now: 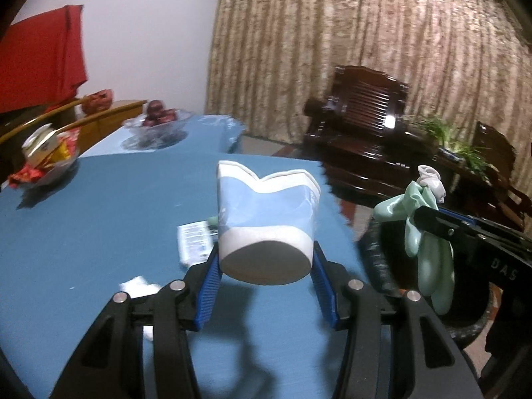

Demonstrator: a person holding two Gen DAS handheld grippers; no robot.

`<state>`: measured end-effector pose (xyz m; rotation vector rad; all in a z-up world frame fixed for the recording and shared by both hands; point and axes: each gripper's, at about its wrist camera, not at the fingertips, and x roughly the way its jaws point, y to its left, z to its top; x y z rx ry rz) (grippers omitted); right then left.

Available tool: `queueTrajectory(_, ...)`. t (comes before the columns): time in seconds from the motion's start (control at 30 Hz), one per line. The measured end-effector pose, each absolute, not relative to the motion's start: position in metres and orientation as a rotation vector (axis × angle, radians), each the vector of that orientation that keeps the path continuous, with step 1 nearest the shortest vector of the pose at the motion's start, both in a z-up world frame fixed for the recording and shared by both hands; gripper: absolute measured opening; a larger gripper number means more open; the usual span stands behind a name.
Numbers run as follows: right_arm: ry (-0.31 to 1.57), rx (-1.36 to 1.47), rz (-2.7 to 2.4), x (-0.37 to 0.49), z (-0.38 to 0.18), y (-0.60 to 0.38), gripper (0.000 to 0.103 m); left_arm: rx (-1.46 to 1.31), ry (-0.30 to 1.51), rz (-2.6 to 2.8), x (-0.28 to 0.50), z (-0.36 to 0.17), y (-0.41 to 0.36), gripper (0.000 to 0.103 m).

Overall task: Collect trash
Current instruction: 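Carry the cup and glove over the black bin and open both tools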

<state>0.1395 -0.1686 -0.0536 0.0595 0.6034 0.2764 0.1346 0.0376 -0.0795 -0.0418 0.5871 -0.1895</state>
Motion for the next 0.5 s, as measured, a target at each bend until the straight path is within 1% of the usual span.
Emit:
queueTrajectory(0.37, 0.601, 0.092, 0.117, 0.111, -0.058, -0.255, 0.013, 0.012, 0.575, -0.378, 0.140, -0.077, -0.056, 0.051)
queueTrajectory(0.5, 0.603, 0.105, 0.064, 0.101, -0.063, -0.281, 0.013, 0.023, 0.580, -0.436, 0.143, -0.079, -0.078, 0.051)
